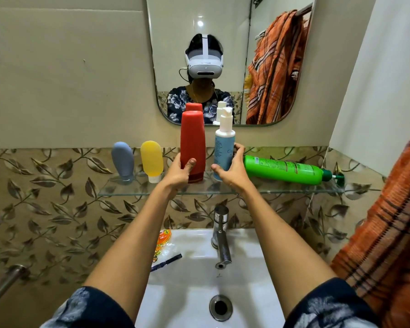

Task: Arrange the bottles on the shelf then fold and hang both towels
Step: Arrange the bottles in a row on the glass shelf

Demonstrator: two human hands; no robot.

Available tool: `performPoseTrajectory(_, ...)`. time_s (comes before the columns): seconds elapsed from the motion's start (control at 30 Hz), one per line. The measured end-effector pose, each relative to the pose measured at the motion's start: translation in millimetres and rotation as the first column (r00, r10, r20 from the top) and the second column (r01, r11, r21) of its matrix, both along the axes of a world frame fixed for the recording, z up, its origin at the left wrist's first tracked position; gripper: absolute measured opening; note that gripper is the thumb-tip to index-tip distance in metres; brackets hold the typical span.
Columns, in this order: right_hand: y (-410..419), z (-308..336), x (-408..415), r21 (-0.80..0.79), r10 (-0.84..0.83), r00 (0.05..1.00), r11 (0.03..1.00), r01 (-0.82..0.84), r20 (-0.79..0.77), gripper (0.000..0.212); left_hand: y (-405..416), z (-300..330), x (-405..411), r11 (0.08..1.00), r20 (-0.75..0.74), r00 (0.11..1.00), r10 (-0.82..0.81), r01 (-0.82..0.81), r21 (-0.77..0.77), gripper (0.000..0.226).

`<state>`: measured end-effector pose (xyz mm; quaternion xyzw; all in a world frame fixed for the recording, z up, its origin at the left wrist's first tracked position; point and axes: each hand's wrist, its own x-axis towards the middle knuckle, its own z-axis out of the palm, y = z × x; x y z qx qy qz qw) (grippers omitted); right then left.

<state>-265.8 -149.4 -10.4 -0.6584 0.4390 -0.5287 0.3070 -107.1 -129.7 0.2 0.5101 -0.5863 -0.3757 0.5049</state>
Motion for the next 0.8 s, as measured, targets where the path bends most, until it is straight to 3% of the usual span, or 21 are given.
performPoseTrajectory(0.37,9,-2,5,0.033,-0.087,0.996,0.996,0.086,0.036,0.083,6,0,-10,0.982,0.023,0.984,0.178,-0.176,-0.066,0.037)
performPoseTrajectory(0.53,15,-4,-1,0.045,-0.15,0.989,0.988,0.149,0.009,0.091,18,-8,-24,0.93,-0.011,0.934,0.357,-0.356,-0.09,0.057)
performPoseTrajectory(0.7,22,2,-10,0.064,-0.163,0.985,0.985,0.159,0.049,0.087,40,-17,-49,0.825,0.031,0.842,0.538,-0.519,-0.226,0.074)
performPoseTrajectory(0.8,26,7,-19,0.075,-0.166,0.982,0.984,0.16,0.091,0.085,52,-22,-67,0.781,0.1,0.818,0.567,-0.495,-0.382,0.076)
